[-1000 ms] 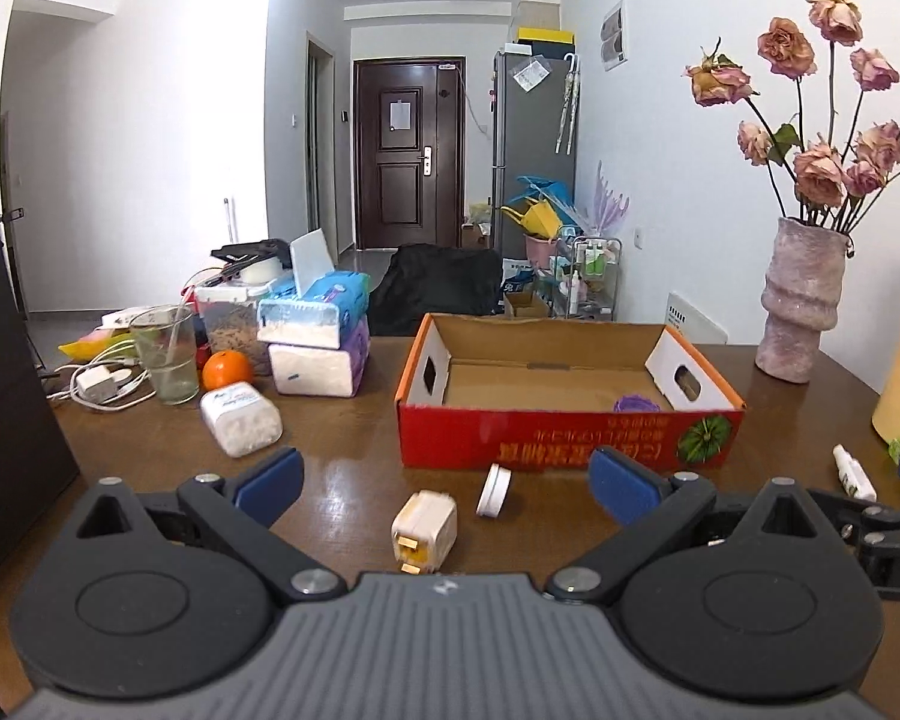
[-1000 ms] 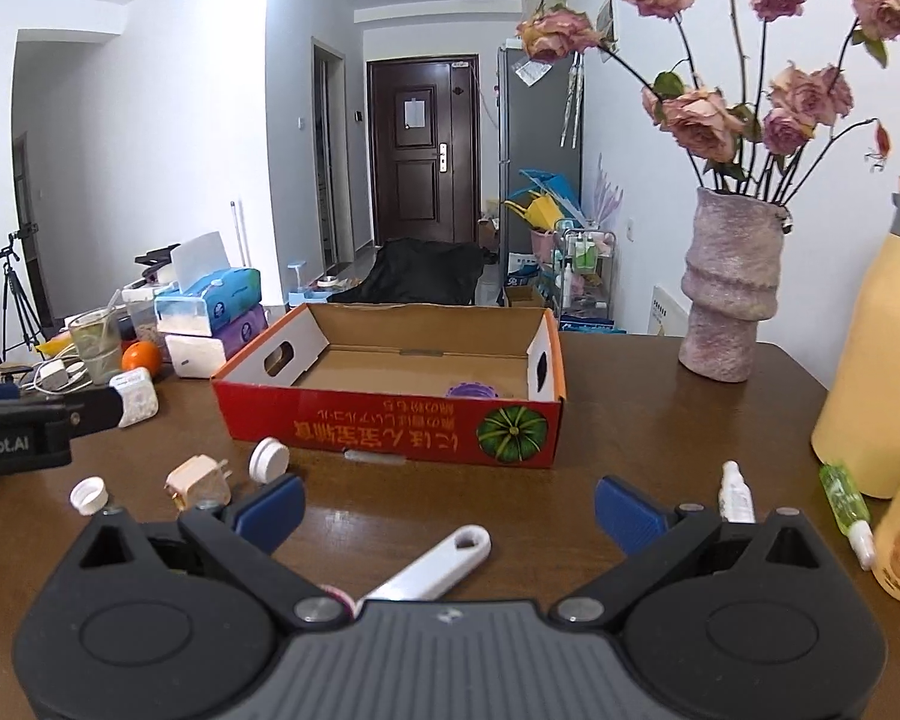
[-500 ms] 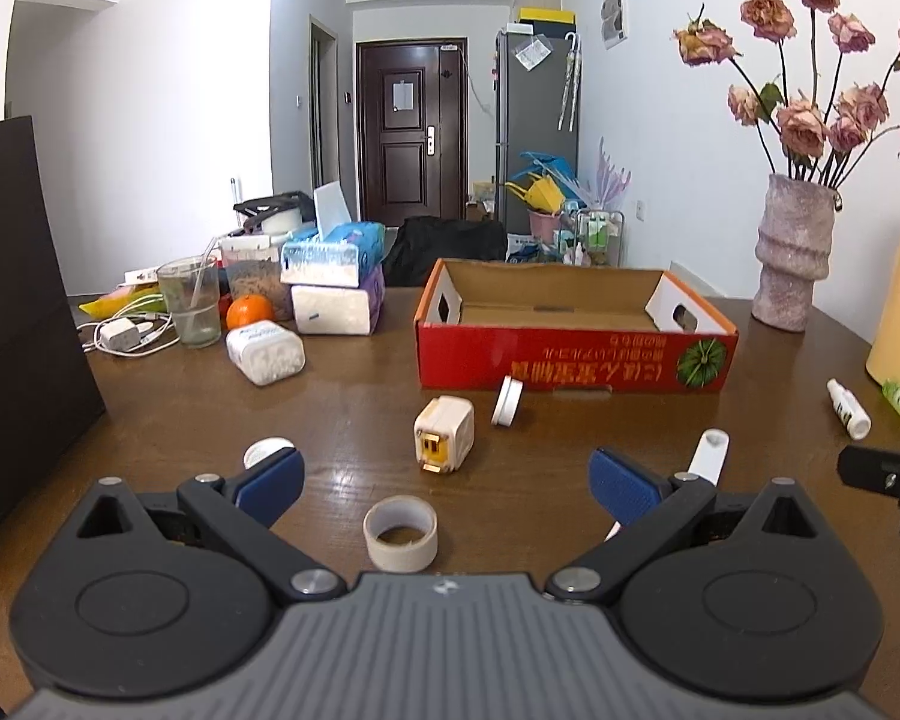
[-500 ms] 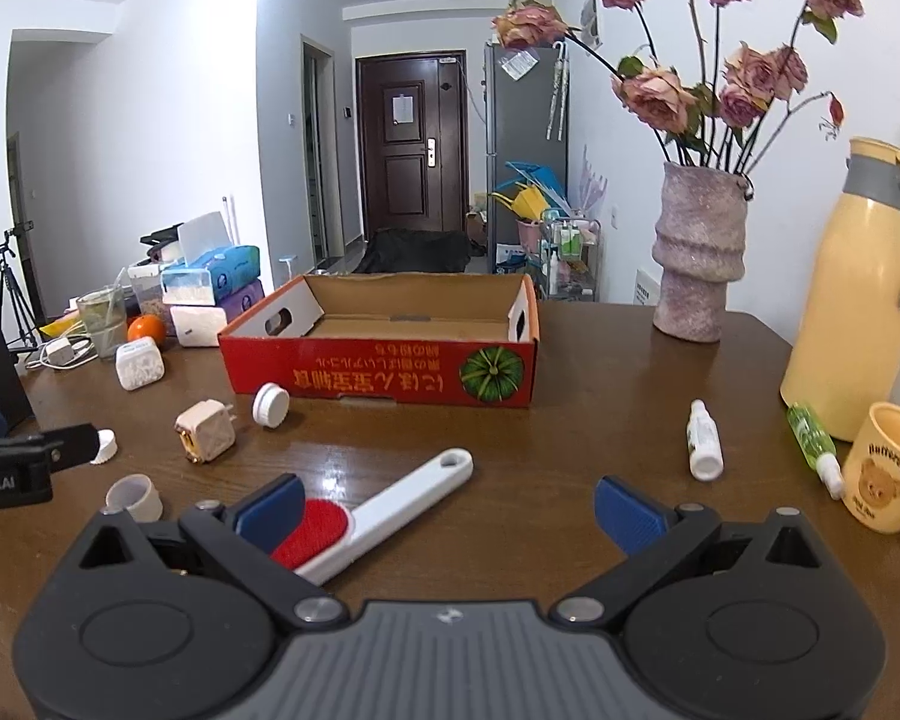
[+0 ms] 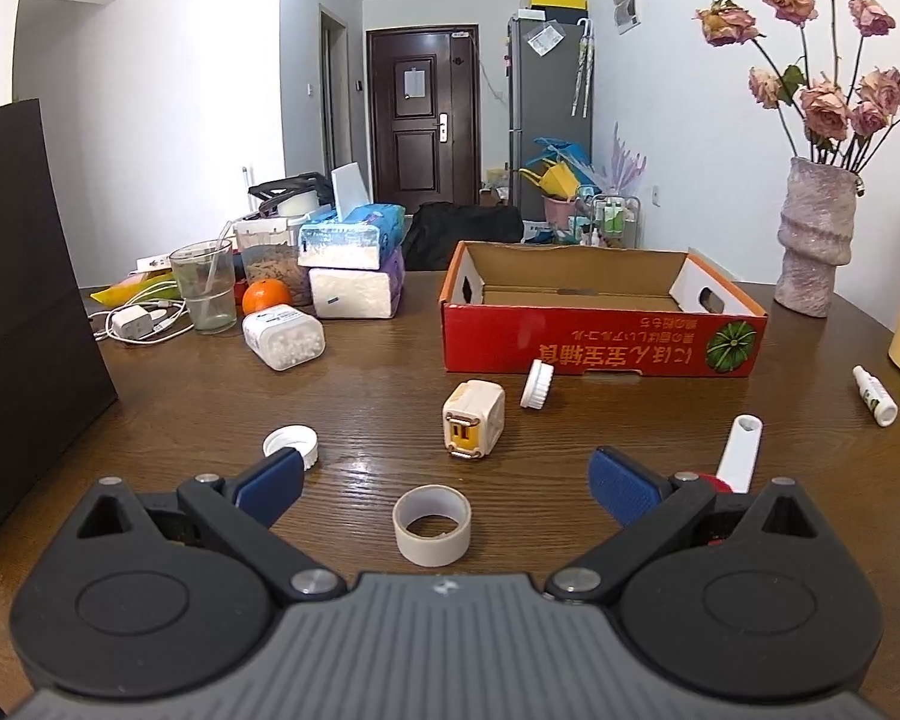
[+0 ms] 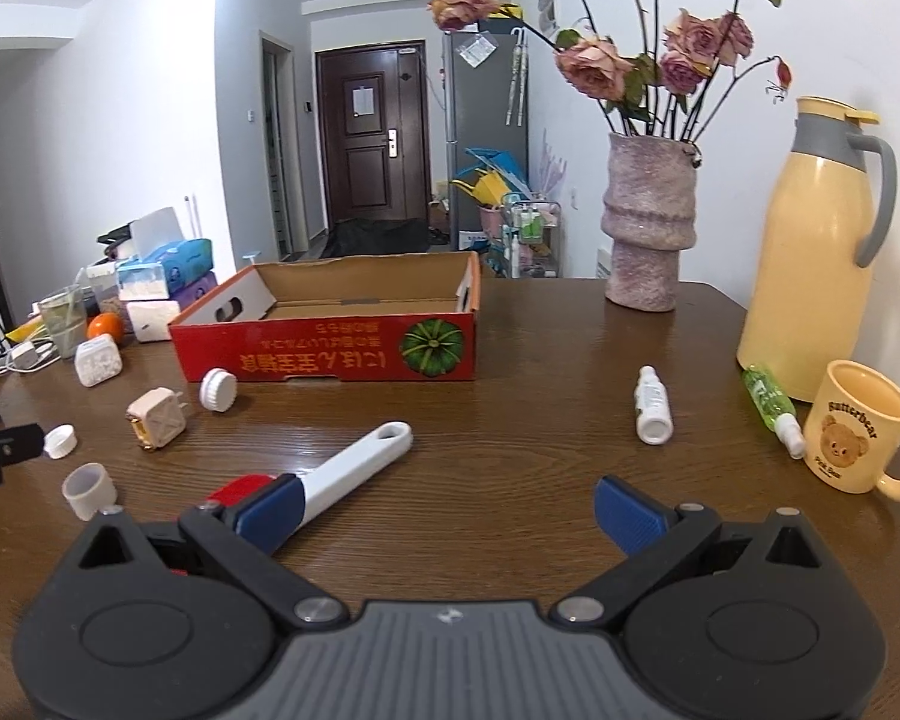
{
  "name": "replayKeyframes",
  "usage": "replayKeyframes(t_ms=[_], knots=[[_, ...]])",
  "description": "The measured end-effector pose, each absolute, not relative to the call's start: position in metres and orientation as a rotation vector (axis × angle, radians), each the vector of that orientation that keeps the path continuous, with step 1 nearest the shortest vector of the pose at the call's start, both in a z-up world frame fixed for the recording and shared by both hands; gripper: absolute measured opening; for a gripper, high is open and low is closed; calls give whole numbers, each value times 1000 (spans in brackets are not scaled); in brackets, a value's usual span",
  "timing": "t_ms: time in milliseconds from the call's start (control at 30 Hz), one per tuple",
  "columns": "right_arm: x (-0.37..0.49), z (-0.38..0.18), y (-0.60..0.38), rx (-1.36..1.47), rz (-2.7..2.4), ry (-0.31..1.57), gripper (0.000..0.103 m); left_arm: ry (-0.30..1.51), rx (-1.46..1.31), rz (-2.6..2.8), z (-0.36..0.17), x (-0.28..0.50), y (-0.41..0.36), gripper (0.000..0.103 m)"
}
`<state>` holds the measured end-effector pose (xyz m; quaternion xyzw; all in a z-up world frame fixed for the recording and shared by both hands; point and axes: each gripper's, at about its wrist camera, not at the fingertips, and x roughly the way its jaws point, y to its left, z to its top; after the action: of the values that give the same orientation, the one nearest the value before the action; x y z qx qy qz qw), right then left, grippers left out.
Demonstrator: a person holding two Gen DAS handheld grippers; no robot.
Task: Organize rigid objects
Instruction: 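Withdraw both tools from the box toward the table objects, then grasp the white plug adapter with the left gripper while the right grasps the green spray bottle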
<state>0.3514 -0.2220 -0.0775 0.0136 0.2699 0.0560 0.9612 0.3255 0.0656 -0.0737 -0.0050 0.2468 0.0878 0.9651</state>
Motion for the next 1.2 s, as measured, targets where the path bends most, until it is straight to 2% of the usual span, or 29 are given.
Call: replayKeyframes(t_ms=[433, 900, 1200], knots=[[384, -102, -276, 25, -39, 573, 103, 524, -7, 201, -80, 348, 76, 103], [450, -125, -361, 11, -229, 564, 97, 575, 3, 243, -92, 383, 83, 103], [513, -131, -390, -41, -292, 577, 82, 618, -1, 278, -98, 412, 89, 103]])
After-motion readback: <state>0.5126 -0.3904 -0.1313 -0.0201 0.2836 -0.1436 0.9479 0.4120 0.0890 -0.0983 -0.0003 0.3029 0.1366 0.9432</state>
